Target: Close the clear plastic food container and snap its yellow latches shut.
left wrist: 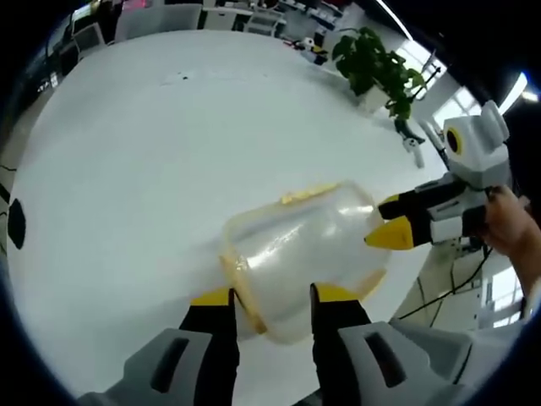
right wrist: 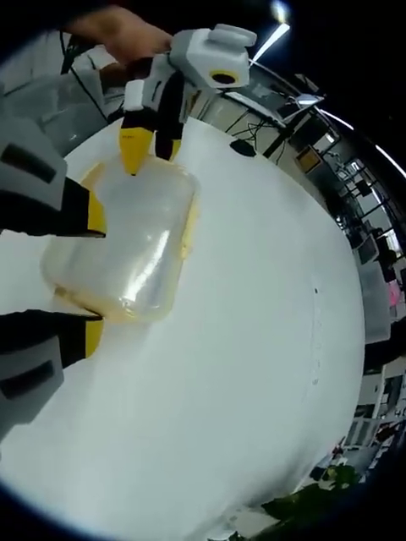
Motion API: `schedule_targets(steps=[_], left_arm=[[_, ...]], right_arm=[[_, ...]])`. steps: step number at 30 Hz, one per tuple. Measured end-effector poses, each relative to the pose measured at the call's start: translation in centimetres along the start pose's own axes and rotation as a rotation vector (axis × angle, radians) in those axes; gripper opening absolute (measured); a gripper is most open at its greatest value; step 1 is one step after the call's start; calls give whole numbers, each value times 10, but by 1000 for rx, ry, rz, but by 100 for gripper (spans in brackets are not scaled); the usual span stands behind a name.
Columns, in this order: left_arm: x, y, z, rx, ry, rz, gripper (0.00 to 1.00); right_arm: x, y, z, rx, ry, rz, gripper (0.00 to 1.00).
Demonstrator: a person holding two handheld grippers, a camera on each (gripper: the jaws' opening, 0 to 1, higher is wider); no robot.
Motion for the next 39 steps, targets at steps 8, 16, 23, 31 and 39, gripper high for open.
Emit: schedule_targets(steps=[8, 16, 23, 31, 39], left_arm=[[-1, -2, -2, -18, -30, 116, 34], [0, -6, 1, 11, -38, 150, 45], [2, -3, -7, 15, 92, 273, 40], [2, -4, -13, 58, 220, 430, 41], [1, -4, -22, 19, 410, 702, 38]], right_arm=[[0, 0, -2, 7, -50, -56, 34], [0, 1, -9, -15, -67, -185, 37], [-11, -3, -20, -13, -87, -357, 36], [-11, -1, -19, 7, -65, -617, 38], [-12, 12, -21, -51, -50, -866, 33]])
Point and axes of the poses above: the point that each gripper's makers call its tool centre point, and the gripper's own axes: z roughly forward along the fingers, y roughly to its left, x roughly out of its underside, the point moved 6 cm from there along -z, roughly backward along the fingers, and after that the axes turned 14 degrees about x, right-handed, at the moved point
